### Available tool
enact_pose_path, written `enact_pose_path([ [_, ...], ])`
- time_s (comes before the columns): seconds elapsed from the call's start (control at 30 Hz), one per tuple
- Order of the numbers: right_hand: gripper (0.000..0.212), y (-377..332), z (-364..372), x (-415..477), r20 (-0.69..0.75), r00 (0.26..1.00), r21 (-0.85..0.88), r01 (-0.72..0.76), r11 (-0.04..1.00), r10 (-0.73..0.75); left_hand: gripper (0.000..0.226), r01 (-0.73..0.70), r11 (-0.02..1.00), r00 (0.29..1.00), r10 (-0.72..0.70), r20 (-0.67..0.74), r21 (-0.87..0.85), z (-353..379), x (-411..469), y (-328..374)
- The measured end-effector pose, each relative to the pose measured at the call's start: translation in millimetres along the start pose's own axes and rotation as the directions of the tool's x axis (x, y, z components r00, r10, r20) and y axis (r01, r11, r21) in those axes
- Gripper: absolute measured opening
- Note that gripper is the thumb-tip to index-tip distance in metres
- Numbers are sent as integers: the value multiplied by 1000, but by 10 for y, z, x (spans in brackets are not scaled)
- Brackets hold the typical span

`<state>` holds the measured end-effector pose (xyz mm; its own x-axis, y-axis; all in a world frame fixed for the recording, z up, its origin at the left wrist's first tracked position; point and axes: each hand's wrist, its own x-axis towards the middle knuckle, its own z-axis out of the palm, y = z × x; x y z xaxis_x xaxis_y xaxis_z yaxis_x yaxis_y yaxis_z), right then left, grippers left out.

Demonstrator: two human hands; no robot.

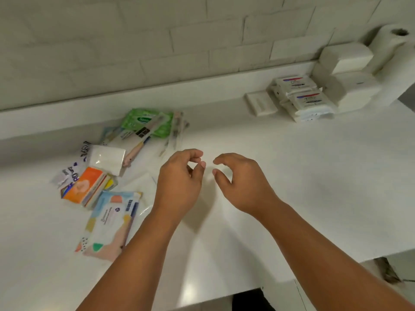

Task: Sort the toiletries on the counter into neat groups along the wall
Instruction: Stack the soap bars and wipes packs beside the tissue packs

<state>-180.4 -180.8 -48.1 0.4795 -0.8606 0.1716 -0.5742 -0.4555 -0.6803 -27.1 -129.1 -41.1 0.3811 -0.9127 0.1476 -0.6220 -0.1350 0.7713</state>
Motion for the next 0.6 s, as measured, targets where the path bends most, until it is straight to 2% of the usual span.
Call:
enact_pose_path([
  [0.2,26,-690,513,-553,53,998,5,35,999,-36,23,-13,995,1000,12,14,102,-713,-720,-507],
  [0.37,30,-1010,979,-880,184,983,-28,25,999,-20,25,48,984,998,-53,24,169,-1107,-1155,-944],
  [0.6,57,-1089,1669,-1265,377,924,-193,11,981,64,23,200,928,970,-232,68,314,-1403,-1654,-1568],
])
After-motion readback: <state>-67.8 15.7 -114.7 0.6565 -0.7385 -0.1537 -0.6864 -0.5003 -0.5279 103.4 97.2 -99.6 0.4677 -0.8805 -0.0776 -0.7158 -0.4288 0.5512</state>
